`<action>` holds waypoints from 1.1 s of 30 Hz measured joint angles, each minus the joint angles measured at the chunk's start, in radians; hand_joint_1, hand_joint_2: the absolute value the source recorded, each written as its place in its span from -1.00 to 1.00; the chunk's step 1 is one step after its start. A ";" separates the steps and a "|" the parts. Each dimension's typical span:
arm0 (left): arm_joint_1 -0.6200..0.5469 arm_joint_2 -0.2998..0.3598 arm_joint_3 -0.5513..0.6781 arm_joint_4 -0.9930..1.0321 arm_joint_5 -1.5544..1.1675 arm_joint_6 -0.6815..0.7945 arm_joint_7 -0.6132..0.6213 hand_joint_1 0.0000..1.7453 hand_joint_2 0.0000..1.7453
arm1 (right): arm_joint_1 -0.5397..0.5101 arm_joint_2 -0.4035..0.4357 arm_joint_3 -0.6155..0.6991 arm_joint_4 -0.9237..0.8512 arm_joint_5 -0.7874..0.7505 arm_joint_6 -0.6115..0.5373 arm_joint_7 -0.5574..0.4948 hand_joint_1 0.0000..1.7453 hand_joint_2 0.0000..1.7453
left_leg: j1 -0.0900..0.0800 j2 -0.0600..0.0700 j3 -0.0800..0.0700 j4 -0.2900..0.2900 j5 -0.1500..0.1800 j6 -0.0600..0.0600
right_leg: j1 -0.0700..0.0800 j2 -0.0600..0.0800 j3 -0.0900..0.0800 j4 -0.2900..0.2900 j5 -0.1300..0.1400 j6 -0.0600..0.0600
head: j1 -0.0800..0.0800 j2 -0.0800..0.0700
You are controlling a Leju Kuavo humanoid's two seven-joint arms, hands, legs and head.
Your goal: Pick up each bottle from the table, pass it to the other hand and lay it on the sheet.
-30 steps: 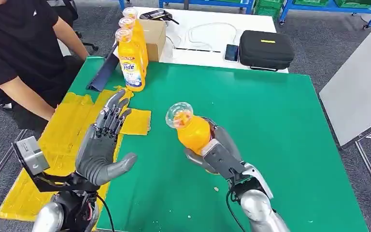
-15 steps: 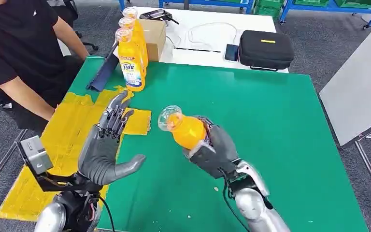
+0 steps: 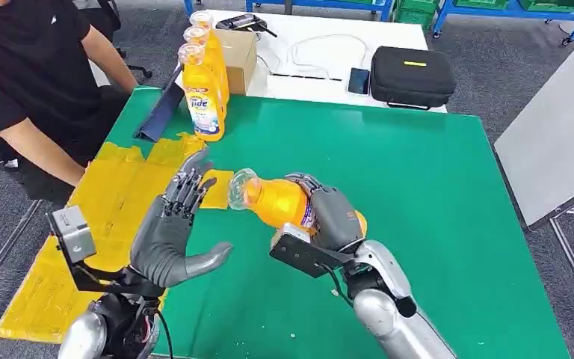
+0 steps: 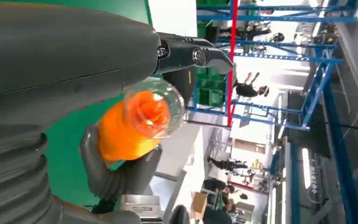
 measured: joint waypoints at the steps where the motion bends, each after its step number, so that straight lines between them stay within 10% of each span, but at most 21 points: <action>1: -0.001 0.001 -0.003 0.003 0.000 0.003 0.003 -1.00 1.00 | -0.005 -0.001 0.008 0.002 -0.003 -0.005 0.001 1.00 1.00 | 0.000 0.000 0.000 0.000 0.000 0.000 | 0.000 0.000 0.000 0.000 0.000 0.000 | 0.000 0.000; 13: -0.003 0.013 -0.014 0.032 0.002 0.017 0.015 -1.00 1.00 | -0.033 -0.014 0.068 0.012 -0.032 -0.026 -0.001 1.00 1.00 | 0.000 0.000 -0.001 0.000 0.000 0.000 | 0.000 0.000 -0.001 0.000 0.000 0.000 | 0.000 0.000; 20: -0.055 0.007 -0.038 0.027 0.038 0.111 0.120 -1.00 1.00 | -0.031 0.036 0.028 -0.008 -0.499 -0.026 -0.028 1.00 1.00 | 0.000 -0.002 -0.002 0.000 0.001 0.000 | 0.000 -0.002 -0.002 0.000 0.000 0.000 | 0.000 0.000; 33: -0.105 0.003 -0.092 -0.001 0.063 0.158 0.130 -1.00 1.00 | -0.039 0.062 -0.002 -0.050 -0.554 -0.051 -0.037 1.00 1.00 | 0.000 -0.002 -0.002 0.000 0.001 0.000 | 0.000 -0.002 -0.002 0.001 0.000 0.000 | 0.000 0.000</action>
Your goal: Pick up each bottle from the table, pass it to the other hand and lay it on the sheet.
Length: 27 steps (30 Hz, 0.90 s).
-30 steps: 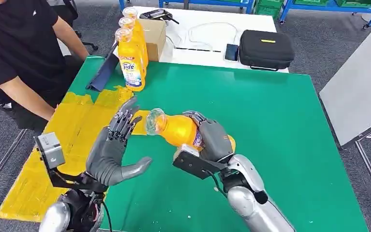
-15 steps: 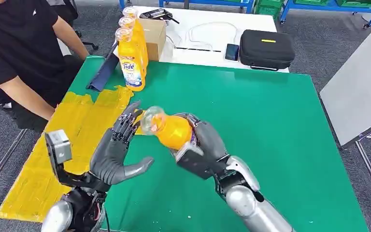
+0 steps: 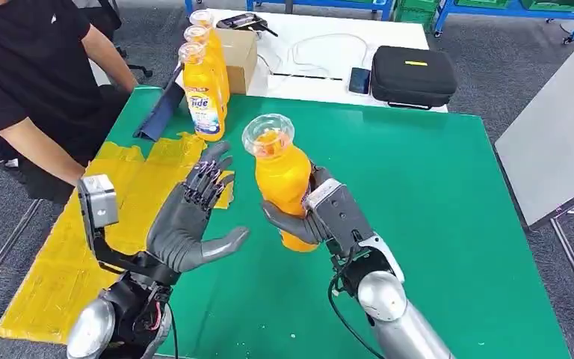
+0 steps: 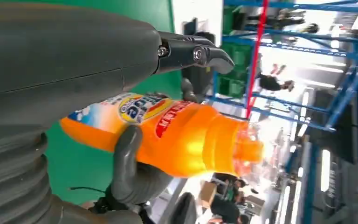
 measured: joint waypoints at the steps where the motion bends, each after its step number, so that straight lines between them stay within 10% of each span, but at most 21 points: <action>1: 0.000 0.000 0.000 0.000 -0.007 -0.003 -0.021 -1.00 1.00 | 0.000 0.000 0.000 0.001 0.002 0.000 -0.007 1.00 1.00 | 0.000 0.000 0.000 0.000 0.000 0.000 | 0.000 0.000 0.000 0.000 0.000 0.000 | 0.000 0.000; 27: -0.047 0.005 -0.053 -0.003 -0.090 0.089 -0.060 -1.00 1.00 | -0.159 -0.019 0.203 0.150 0.109 -0.002 0.032 1.00 1.00 | 0.000 0.000 0.000 0.000 0.001 0.000 | 0.000 0.000 0.000 0.000 0.000 0.000 | 0.000 0.000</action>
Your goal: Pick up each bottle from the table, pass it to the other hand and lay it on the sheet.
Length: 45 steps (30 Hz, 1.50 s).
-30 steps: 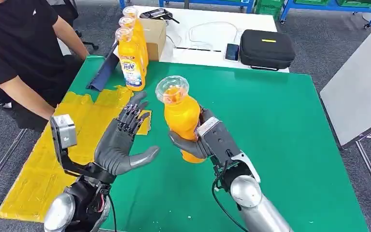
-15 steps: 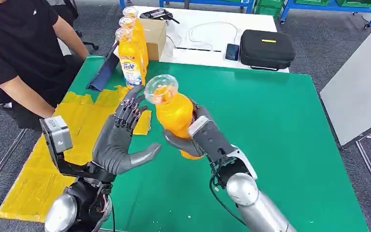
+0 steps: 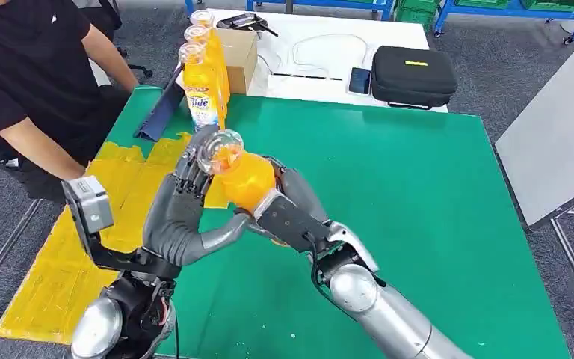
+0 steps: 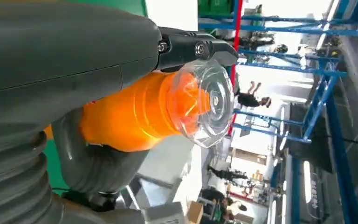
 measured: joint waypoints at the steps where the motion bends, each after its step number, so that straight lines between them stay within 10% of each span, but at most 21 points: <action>1: -0.006 0.001 -0.005 -0.002 -0.016 0.013 -0.007 -1.00 1.00 | -0.010 -0.002 0.013 0.004 -0.003 -0.008 -0.001 1.00 1.00 | 0.000 0.000 0.000 0.000 0.000 0.000 | 0.000 0.000 0.000 0.000 0.000 0.000 | 0.000 0.000; 27: -0.076 0.016 -0.067 0.053 -0.045 0.143 -0.069 -1.00 1.00 | -0.102 -0.007 0.125 0.145 -0.024 -0.108 -0.182 1.00 1.00 | 0.000 0.000 0.000 0.000 0.000 0.000 | 0.000 0.000 0.000 0.000 0.000 0.000 | 0.000 0.000; 29: -0.083 0.017 -0.077 0.056 -0.040 0.161 -0.072 -0.34 1.00 | -0.113 -0.007 0.134 0.154 -0.008 -0.119 -0.188 1.00 1.00 | 0.000 0.000 0.000 0.000 0.000 0.000 | 0.000 0.000 0.000 0.000 0.000 0.000 | 0.000 0.000; 31: -0.091 0.021 -0.087 0.060 -0.022 0.168 -0.072 -0.16 1.00 | -0.119 -0.008 0.139 0.159 0.008 -0.133 -0.188 1.00 1.00 | 0.000 0.000 0.000 0.000 0.000 0.000 | 0.000 0.000 0.000 0.000 0.000 0.000 | 0.000 0.000; 32: -0.095 0.023 -0.089 0.061 -0.004 0.167 -0.068 1.00 1.00 | -0.121 -0.010 0.141 0.161 0.020 -0.140 -0.188 1.00 1.00 | 0.000 -0.001 0.000 0.000 0.000 0.000 | 0.000 -0.001 0.000 0.000 0.000 0.000 | 0.000 0.000; 45: -0.140 0.048 -0.100 0.081 0.155 0.145 -0.061 1.00 1.00 | -0.136 -0.025 0.174 0.164 0.076 -0.187 -0.189 1.00 1.00 | 0.000 0.000 0.000 0.000 0.000 0.000 | 0.000 -0.001 0.000 0.000 0.000 0.000 | 0.000 0.000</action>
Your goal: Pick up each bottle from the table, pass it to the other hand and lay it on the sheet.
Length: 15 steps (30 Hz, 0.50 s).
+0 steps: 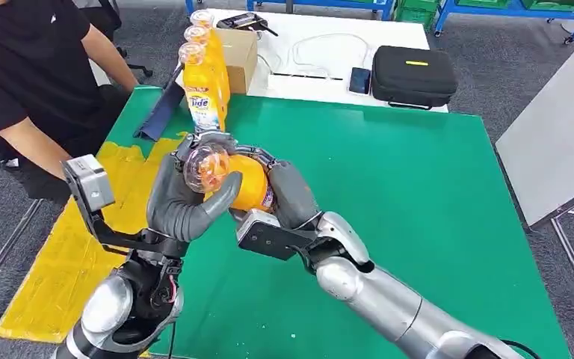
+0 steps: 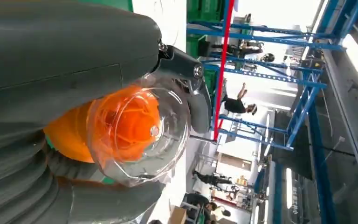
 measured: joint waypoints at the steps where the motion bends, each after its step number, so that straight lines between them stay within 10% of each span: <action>1: -0.002 0.001 -0.001 0.001 0.001 0.000 0.000 1.00 1.00 | 0.000 0.000 0.001 0.000 0.000 0.000 0.000 1.00 1.00 | 0.000 0.000 0.000 0.000 0.000 0.000 | 0.000 0.000 0.000 0.000 0.000 0.000 | 0.000 0.000; 8: -0.003 0.008 -0.010 0.001 0.007 0.002 0.000 1.00 1.00 | 0.000 -0.006 0.010 0.000 0.000 -0.012 -0.001 1.00 1.00 | 0.000 0.000 0.000 0.000 0.000 0.000 | 0.000 0.000 0.000 0.000 0.000 0.000 | 0.000 0.000; 10: -0.004 0.010 -0.015 0.001 0.008 0.002 -0.005 -0.94 1.00 | 0.000 -0.008 0.011 0.000 0.000 -0.021 -0.004 1.00 1.00 | 0.000 0.000 0.000 0.000 0.000 0.000 | 0.000 0.000 0.000 0.000 0.000 0.000 | 0.000 0.000; 15: 0.000 0.018 -0.044 0.001 0.024 -0.002 -0.010 -1.00 1.00 | -0.002 -0.010 0.013 -0.006 0.005 -0.058 -0.021 1.00 1.00 | 0.000 0.001 0.000 0.000 0.000 0.000 | 0.000 0.000 0.000 0.000 0.000 0.000 | 0.000 0.000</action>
